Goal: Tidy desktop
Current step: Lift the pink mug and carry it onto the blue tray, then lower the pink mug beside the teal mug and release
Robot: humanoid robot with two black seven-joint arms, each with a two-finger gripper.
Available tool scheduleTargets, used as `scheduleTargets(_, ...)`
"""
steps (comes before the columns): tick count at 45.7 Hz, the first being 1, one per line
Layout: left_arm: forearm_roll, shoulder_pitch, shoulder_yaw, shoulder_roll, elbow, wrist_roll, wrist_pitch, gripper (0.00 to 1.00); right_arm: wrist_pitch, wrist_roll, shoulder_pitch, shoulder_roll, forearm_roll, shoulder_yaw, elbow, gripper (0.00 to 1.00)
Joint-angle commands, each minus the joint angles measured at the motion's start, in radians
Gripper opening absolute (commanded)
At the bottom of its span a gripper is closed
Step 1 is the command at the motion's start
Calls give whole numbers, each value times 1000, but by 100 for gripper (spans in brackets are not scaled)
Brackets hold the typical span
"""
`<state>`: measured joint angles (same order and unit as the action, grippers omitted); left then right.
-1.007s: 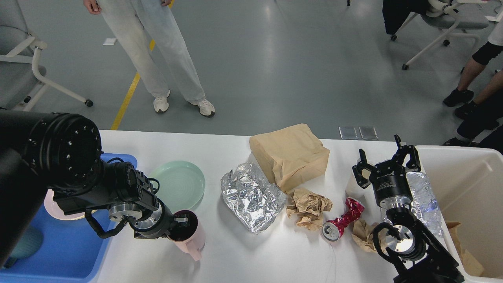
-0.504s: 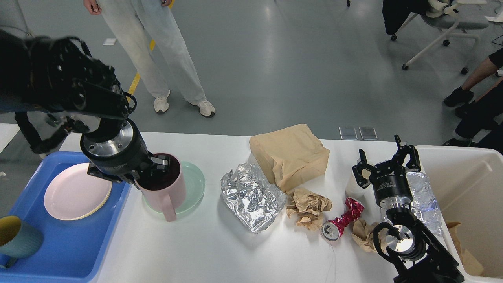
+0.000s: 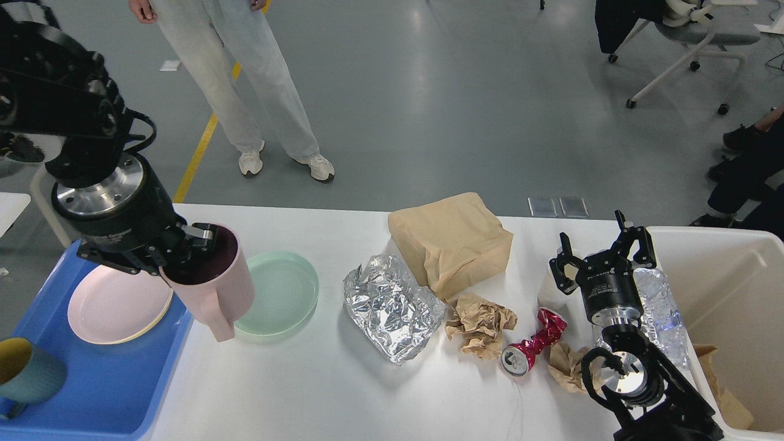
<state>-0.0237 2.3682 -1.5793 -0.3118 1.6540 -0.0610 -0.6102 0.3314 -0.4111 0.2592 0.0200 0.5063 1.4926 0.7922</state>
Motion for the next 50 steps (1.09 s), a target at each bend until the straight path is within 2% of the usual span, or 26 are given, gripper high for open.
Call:
scheduleTargets(1,189,-188,10,-180,-101,-29,58,0,0,0,0,0,0,0,1,100)
scheduleTargets(6,263,-331,53,-291,-215,-30,53,0,0,0,0,0,0,0,1,100)
scheduleTargets(13,335,-539,154,-408,-370,-7,44,0,0,0,0,0,0,0,1,100)
scheduleTargets(19,396,-746,289,-426,-499,-7,41,0,0,0,0,0,0,0,1,100)
scheduleTargets(27,447,-909,409,-429,-599,-7,47,0,0,0,0,0,0,0,1,100)
scheduleTargets(33,447,-963,430,-426,-648,-23,52,0,0,0,0,0,0,0,1,100)
scheduleTargets(45,449,-1004,433,-428,-688,-26,75,0,0,0,0,0,0,0,1,100)
scheduleTargets(50,450,-1034,440,-426,-708,-43,86,0,0,0,0,0,0,0,1,100)
